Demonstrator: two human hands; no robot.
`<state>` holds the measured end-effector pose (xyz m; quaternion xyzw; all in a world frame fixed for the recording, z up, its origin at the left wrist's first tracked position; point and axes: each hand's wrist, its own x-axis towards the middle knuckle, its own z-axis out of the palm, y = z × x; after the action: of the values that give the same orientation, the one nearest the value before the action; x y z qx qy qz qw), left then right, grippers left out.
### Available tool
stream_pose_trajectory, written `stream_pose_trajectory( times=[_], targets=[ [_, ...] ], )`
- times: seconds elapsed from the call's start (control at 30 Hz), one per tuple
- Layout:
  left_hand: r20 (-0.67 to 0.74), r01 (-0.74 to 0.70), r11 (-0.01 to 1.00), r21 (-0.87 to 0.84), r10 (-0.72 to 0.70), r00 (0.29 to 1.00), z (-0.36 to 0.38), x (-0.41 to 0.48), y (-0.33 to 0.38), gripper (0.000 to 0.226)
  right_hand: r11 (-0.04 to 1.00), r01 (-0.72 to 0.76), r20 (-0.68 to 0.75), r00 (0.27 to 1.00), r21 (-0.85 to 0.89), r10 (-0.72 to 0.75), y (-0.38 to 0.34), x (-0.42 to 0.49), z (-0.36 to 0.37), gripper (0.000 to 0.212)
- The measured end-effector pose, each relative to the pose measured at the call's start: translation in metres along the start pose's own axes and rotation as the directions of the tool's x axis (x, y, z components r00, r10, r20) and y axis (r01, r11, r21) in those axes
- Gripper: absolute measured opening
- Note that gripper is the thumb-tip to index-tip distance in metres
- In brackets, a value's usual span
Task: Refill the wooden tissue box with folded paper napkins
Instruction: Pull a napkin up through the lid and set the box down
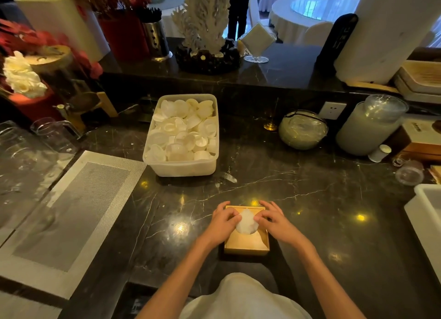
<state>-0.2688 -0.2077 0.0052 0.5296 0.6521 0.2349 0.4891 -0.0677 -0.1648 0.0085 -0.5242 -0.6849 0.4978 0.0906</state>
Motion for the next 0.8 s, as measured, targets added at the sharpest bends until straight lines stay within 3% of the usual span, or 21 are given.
stream_pose_trajectory(
  times=[0.2, 0.37, 0.5, 0.6, 0.8],
  targets=[
    [0.012, 0.021, 1.000, -0.010, -0.021, 1.000, 0.002, 0.005, 0.000, 0.015, 0.996, 0.018, 0.015, 1.000, -0.083, -0.017, -0.002, 0.000, -0.001, 0.011],
    [0.018, 0.016, 1.000, -0.009, -0.016, 1.000, 0.003, 0.008, -0.002, 0.015, 1.000, 0.003, 0.067, 0.998, -0.017, -0.001, -0.003, 0.000, -0.003, 0.018],
    [0.028, 0.006, 0.999, -0.035, -0.005, 1.000, 0.002, 0.008, -0.006, 0.015, 1.000, 0.003, 0.025, 1.000, 0.027, -0.004, -0.002, -0.002, 0.002, 0.018],
    [0.034, 0.010, 1.000, -0.026, -0.009, 0.999, 0.001, 0.007, -0.010, 0.016, 1.000, 0.015, 0.004, 1.000, 0.003, -0.015, 0.000, -0.005, 0.003, 0.011],
    [0.023, 0.006, 1.000, -0.027, -0.006, 1.000, 0.003, 0.004, -0.010, 0.014, 1.000, 0.003, 0.004, 1.000, -0.002, -0.003, 0.004, 0.000, 0.004, 0.020]
  ],
)
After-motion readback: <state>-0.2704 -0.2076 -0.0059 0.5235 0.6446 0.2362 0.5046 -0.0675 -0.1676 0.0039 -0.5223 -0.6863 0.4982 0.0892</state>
